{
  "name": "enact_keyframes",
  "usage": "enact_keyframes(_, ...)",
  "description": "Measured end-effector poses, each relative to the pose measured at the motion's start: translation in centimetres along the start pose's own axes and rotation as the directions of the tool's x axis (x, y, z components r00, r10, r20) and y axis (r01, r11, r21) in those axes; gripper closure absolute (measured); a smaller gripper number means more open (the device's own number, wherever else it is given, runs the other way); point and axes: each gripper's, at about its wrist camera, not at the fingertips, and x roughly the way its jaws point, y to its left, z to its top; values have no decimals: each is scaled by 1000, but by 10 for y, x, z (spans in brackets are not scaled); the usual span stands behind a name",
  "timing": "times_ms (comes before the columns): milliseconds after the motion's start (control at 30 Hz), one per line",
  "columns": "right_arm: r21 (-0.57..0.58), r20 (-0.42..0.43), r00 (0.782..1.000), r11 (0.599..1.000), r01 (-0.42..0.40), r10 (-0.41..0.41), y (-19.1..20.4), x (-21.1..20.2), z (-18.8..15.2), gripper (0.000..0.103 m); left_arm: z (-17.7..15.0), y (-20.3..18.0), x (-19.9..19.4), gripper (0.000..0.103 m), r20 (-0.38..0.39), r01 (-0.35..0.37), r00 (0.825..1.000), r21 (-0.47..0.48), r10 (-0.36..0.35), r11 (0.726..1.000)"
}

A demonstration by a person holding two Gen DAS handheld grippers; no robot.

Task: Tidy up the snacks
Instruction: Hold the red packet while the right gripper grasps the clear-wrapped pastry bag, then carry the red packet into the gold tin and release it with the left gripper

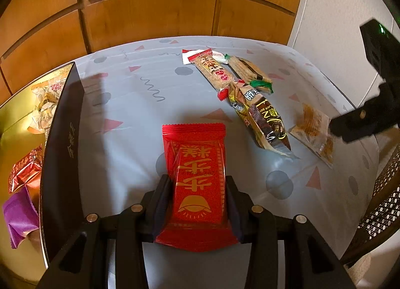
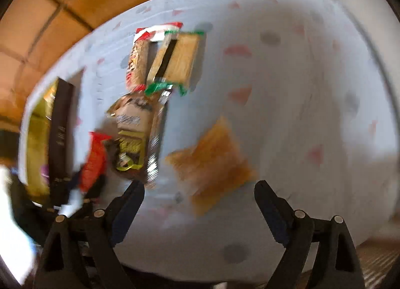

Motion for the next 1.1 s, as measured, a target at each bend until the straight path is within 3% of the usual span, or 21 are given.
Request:
enact_keyframes(233,128,85,996,991,-27,16,-11,16,0,14,1,1,0,60,-4,5,1000,-4,-5,1000)
enact_keyframes(333,129,125,992,992,5,-21,-11,19,18,30,1,0,0,60,-1,5,1000,-6,-5,1000)
enact_keyframes(367,117,124,992,993,14,-29,-11,19,23,35,0,0,0,60,-2,5,1000,-6,-5,1000)
enact_keyframes(533,-61,105,985,988,140,-133,14,35,38,36,0,1,-1,60,5,10,1000,-13,-10,1000)
enact_keyframes(700,-251,193,945,918,307,-263,40,45,19,43,-2,2,0,59,18,11,1000,-29,-10,1000)
enact_keyframes(933,-294,201,937,895,335,-285,54,50,20,43,4,-1,-2,63,-14,-17,1000,-24,16,1000)
enact_keyframes(1100,-331,227,925,870,367,-304,66,57,17,43,12,10,-30,66,-2,51,999,-85,-51,995)
